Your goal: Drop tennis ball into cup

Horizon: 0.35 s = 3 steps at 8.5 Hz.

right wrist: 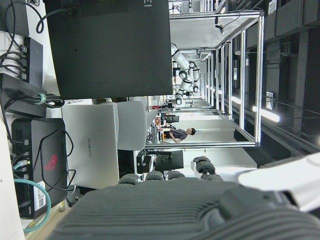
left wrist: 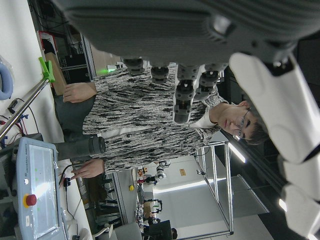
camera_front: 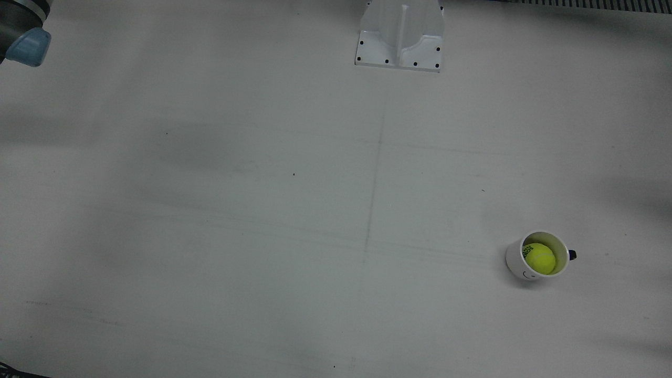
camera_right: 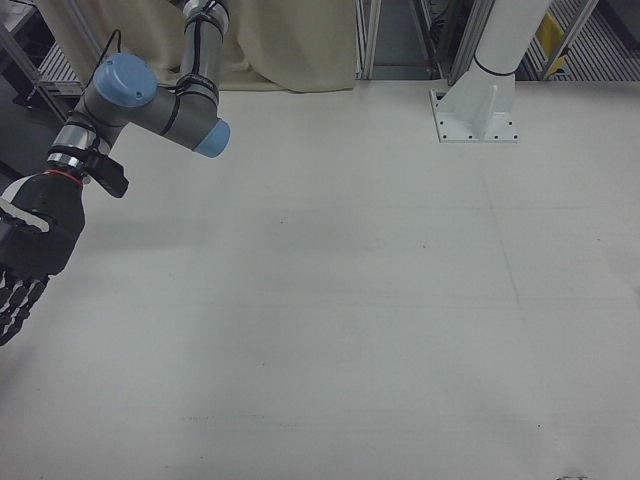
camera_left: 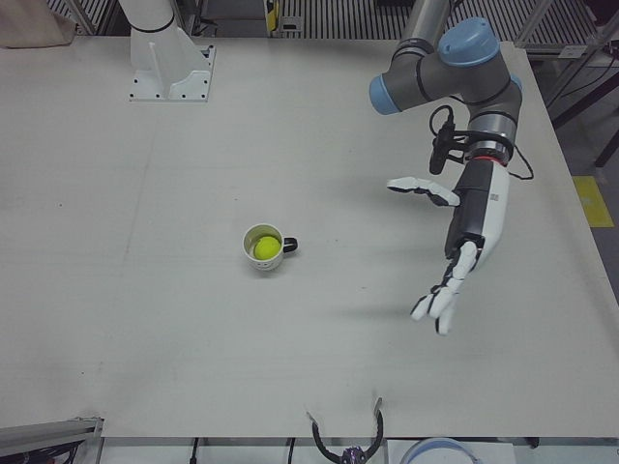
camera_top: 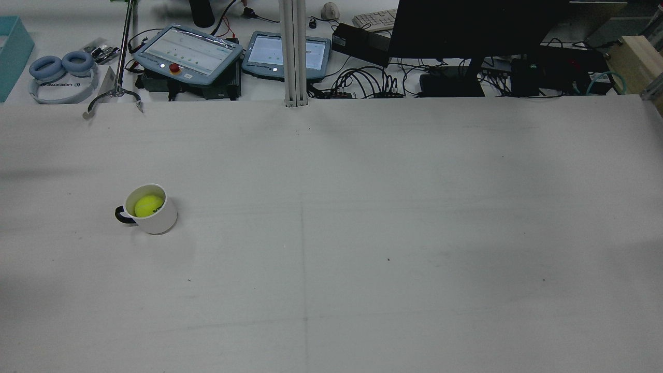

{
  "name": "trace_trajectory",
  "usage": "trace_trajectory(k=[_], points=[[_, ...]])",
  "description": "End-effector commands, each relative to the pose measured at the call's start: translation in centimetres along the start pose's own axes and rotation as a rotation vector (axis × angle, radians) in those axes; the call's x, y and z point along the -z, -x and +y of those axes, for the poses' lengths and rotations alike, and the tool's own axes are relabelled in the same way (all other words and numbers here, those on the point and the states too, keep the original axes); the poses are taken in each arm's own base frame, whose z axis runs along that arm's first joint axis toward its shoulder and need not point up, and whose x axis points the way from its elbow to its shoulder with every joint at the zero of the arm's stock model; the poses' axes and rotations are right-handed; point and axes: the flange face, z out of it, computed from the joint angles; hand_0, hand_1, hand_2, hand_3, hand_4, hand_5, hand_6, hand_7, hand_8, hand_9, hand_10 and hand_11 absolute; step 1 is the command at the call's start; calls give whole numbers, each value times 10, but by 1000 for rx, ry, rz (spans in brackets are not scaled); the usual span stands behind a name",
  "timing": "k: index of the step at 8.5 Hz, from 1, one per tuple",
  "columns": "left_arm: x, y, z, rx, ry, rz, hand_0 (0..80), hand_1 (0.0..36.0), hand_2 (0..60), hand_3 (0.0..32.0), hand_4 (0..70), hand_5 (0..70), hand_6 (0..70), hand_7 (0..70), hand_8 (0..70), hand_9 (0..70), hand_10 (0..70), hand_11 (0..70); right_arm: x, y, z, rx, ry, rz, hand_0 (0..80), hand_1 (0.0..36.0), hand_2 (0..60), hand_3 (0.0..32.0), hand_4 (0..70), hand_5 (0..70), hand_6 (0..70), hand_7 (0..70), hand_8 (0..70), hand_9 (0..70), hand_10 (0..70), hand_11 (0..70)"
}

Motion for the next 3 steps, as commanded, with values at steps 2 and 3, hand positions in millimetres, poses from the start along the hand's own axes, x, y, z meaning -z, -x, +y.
trace_trajectory(k=[2,3], points=[[22,-9,-11,6,-40,-12,447,93,179,0,167,96,390,115,101,50,25,43,0,0,0,0,0,0,0,0,0,0,0,0,0,0,0,0,0,0],[23,-9,-11,9,-40,-12,443,90,174,0,165,94,388,110,100,49,22,38,0,0,0,0,0,0,0,0,0,0,0,0,0,0,0,0,0,0]])
